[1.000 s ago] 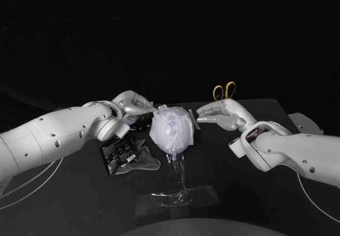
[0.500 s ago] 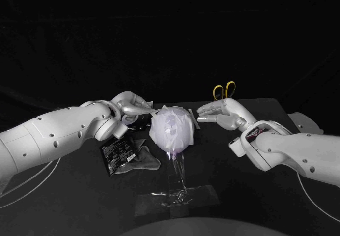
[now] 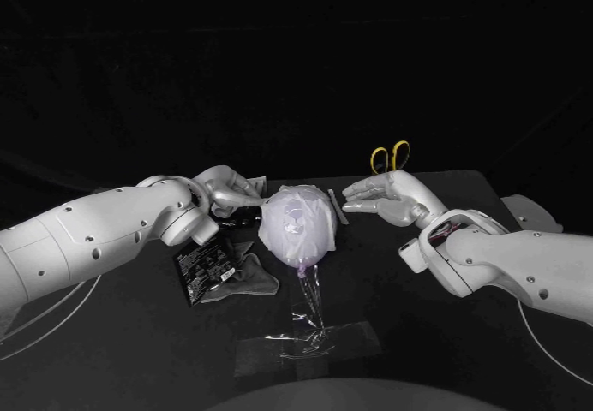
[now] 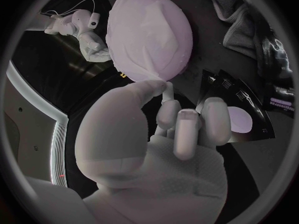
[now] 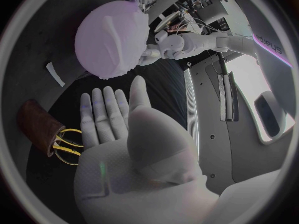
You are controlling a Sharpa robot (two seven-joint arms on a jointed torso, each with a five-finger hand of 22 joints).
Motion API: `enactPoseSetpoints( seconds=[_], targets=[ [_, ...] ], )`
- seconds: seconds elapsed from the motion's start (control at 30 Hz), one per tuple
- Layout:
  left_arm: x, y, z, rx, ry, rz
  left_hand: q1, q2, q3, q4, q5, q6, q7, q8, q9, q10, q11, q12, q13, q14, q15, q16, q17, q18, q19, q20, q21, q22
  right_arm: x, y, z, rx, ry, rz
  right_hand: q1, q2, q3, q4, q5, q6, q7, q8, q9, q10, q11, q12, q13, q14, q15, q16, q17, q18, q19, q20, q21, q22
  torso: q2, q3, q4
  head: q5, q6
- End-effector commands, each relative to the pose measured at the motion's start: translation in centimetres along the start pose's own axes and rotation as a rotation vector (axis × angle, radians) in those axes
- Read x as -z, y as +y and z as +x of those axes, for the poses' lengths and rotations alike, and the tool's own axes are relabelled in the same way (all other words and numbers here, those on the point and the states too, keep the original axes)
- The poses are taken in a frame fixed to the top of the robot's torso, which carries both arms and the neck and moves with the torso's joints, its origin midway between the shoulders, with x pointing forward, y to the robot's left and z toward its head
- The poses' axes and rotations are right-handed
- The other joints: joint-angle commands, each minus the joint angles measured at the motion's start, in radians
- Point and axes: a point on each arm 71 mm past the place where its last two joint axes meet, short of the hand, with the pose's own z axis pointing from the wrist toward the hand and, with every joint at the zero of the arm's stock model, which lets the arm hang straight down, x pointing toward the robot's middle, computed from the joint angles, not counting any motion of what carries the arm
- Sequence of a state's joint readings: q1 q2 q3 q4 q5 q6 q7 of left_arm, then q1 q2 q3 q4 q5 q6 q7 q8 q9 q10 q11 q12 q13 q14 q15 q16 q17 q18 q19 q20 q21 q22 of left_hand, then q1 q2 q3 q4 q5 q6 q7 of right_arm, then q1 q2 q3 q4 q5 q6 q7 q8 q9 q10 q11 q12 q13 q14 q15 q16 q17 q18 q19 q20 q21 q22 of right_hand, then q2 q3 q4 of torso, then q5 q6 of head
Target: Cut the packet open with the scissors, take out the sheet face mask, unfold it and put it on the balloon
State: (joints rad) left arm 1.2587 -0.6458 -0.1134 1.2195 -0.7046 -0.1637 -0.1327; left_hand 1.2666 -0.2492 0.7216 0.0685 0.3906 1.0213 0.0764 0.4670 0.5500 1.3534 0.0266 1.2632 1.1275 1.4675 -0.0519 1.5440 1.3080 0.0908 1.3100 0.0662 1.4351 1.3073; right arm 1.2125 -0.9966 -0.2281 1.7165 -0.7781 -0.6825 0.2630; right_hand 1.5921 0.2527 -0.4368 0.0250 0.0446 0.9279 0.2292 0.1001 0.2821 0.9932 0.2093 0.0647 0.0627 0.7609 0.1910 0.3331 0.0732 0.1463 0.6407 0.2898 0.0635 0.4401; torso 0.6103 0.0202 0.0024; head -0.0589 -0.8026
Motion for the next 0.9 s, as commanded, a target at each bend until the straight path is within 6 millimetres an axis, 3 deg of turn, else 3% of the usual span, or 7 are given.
enactPoseSetpoints(
  seconds=[0.03, 0.67, 0.9],
  targets=[
    [-0.03, 0.16, 0.0, -0.067, -0.003, -0.042, -0.004, 0.007, 0.071, -0.075, 0.004, 0.005, -0.003, 0.006, 0.119, 0.034, -0.032, -0.004, -0.001, 0.07, -0.008, 0.001, 0.168, -0.018, 0.0, -0.004, 0.006, 0.003, 0.01, 0.12, 0.04, 0.003, 0.004, -0.015, -0.003, 0.003, -0.023, -0.008, 0.004, 0.0, 0.028, -0.004, -0.002, -0.006, -0.001, 0.0, 0.001, 0.008, 0.0, -0.005, -0.001, 0.016, 0.008, 0.0, 0.002, -0.001, 0.0, -0.0002, -0.0004, -0.001, 0.001],
    [-0.13, 0.18, 0.08, -0.131, -0.009, -0.061, -0.004, 0.011, 0.073, -0.075, 0.001, 0.002, -0.002, 0.005, 0.121, 0.03, -0.032, -0.01, -0.009, 0.067, -0.007, -0.002, 0.158, -0.018, 0.0, -0.005, 0.006, 0.003, 0.01, 0.08, 0.08, 0.003, 0.006, -0.011, -0.003, 0.003, -0.023, -0.01, 0.004, 0.001, 0.028, -0.003, -0.002, -0.005, -0.001, 0.0, 0.001, 0.009, 0.0, -0.007, -0.001, 0.016, 0.008, 0.0, 0.002, -0.003, 0.001, 0.0, 0.0007, -0.005, 0.003],
    [-0.09, 0.3, 0.04, -0.126, -0.006, -0.068, -0.011, 0.023, 0.065, -0.071, -0.017, -0.016, 0.004, -0.001, 0.129, 0.009, -0.026, -0.041, -0.046, 0.056, -0.003, -0.011, 0.131, -0.012, -0.021, -0.005, -0.006, -0.018, 0.02, -0.03, 0.09, 0.005, 0.009, 0.002, 0.001, 0.006, -0.021, -0.017, 0.005, 0.002, 0.027, -0.004, -0.003, -0.005, -0.001, -0.001, 0.001, 0.012, 0.0, -0.009, -0.001, 0.016, 0.01, 0.0, 0.002, -0.006, 0.001, -0.0002, 0.0005, -0.01, 0.004]
  ],
)
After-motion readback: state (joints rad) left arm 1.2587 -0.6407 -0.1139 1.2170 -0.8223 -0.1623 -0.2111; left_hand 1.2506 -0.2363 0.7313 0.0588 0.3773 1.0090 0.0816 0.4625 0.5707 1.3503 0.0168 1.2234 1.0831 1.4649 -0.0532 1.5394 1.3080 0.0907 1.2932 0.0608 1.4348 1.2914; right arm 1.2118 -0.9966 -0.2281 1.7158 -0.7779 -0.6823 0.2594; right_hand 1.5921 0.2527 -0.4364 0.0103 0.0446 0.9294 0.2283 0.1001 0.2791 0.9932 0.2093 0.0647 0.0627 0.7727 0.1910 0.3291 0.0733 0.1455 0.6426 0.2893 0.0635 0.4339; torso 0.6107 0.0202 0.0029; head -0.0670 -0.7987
